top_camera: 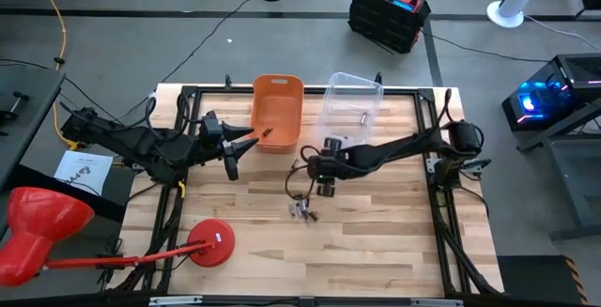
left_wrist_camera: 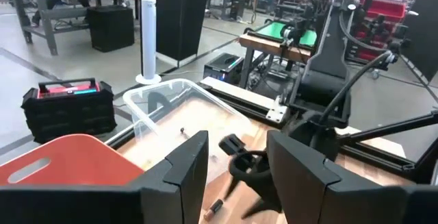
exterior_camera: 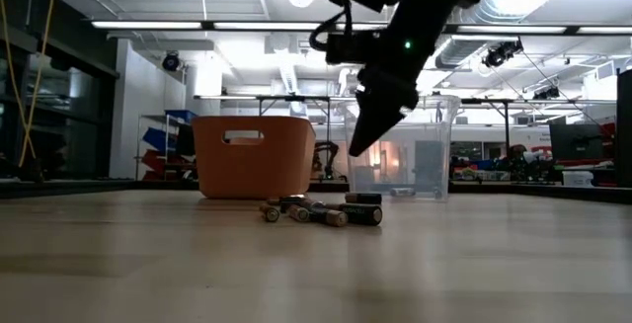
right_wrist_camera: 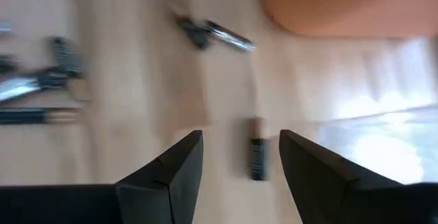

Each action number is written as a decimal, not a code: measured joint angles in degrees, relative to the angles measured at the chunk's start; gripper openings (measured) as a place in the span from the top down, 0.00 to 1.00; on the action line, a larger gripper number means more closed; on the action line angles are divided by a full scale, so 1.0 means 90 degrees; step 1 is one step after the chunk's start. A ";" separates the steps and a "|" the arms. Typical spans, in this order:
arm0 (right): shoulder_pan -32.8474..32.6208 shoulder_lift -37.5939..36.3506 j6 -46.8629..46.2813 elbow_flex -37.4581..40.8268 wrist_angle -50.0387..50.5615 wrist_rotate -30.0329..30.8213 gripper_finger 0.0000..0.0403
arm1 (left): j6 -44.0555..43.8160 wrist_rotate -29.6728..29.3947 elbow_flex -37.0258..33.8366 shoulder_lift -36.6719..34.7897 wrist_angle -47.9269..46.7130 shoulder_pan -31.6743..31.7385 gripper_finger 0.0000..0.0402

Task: Sort batteries
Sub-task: Put the brown battery into the orange bin

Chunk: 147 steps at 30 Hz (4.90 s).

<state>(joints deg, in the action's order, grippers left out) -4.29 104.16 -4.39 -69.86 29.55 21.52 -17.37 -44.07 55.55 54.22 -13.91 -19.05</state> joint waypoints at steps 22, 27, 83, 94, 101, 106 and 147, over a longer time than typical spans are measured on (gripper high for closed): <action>0.0811 0.0510 0.0273 0.0189 -0.0473 -0.1057 0.54 | -0.0070 0.0000 0.0000 0.0000 0.0013 0.0000 0.65; 0.0807 0.0844 0.0018 0.0191 -0.0476 -0.0652 0.56 | -0.0102 0.0000 0.0000 0.0000 0.0018 -0.0001 0.65; 0.1579 0.0638 0.0353 -0.4706 0.1382 -0.1102 0.51 | -0.0819 0.0560 0.0010 0.0463 -0.0567 -0.0012 0.65; 0.1047 -0.0677 -0.0215 -0.5073 0.3447 0.0156 0.50 | -0.1241 0.1374 0.0007 0.3314 0.0000 0.0492 0.65; 0.0467 -0.1450 -0.1166 -0.5064 0.4278 0.1040 0.50 | -0.1783 0.2487 0.0005 0.4550 0.0199 0.1371 0.65; 0.0093 -0.1680 -0.1619 -0.5061 0.4529 0.1588 0.50 | -0.1895 0.3038 0.0005 0.5069 0.0210 0.1832 0.66; -0.0194 -0.1654 -0.2058 -0.5056 0.4977 0.2052 0.50 | -0.0399 0.2485 -0.0003 0.2724 -0.0758 0.3252 0.81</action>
<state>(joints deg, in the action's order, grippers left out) -6.04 89.27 -22.91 -115.37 74.35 39.99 -20.96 -21.71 55.52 78.73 -20.73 10.22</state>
